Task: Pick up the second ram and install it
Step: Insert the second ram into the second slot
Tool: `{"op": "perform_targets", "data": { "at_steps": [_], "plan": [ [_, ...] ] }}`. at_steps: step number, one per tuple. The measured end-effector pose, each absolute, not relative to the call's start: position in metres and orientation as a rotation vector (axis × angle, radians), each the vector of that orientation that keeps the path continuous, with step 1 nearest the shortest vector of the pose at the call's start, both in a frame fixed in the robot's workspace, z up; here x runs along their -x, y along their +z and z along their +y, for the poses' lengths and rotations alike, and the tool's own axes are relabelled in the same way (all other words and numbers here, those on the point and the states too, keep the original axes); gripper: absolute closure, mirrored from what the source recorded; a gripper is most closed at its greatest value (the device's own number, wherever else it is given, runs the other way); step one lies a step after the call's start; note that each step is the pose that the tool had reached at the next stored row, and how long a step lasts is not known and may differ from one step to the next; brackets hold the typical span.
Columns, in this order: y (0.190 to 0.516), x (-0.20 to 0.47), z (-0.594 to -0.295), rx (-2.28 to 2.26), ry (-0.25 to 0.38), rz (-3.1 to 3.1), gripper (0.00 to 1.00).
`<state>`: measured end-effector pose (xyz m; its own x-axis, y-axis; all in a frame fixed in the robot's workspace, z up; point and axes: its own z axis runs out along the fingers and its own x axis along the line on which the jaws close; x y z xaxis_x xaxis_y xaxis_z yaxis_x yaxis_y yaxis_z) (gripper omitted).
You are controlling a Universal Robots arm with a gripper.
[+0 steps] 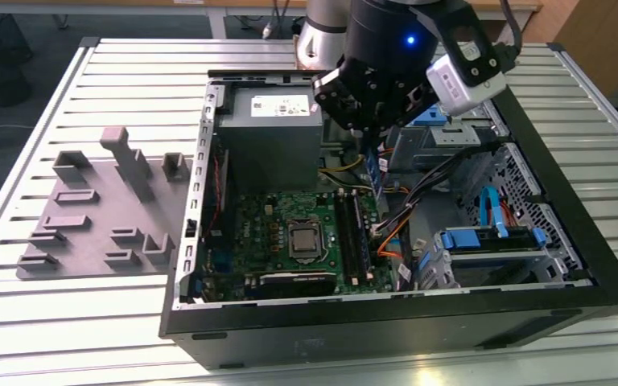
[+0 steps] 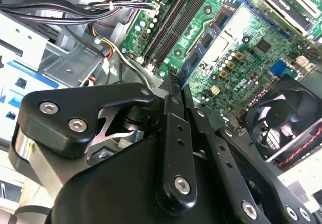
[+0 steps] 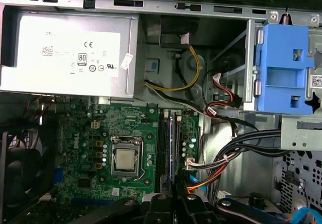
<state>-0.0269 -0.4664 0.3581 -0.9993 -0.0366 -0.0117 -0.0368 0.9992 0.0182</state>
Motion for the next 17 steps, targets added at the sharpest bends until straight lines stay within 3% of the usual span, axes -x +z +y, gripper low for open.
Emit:
{"op": "perform_targets", "data": {
  "at_steps": [17],
  "plan": [
    [0.3500, 0.0268, -0.4666, 0.057, 0.027, 3.130, 0.86]
  ]
}}
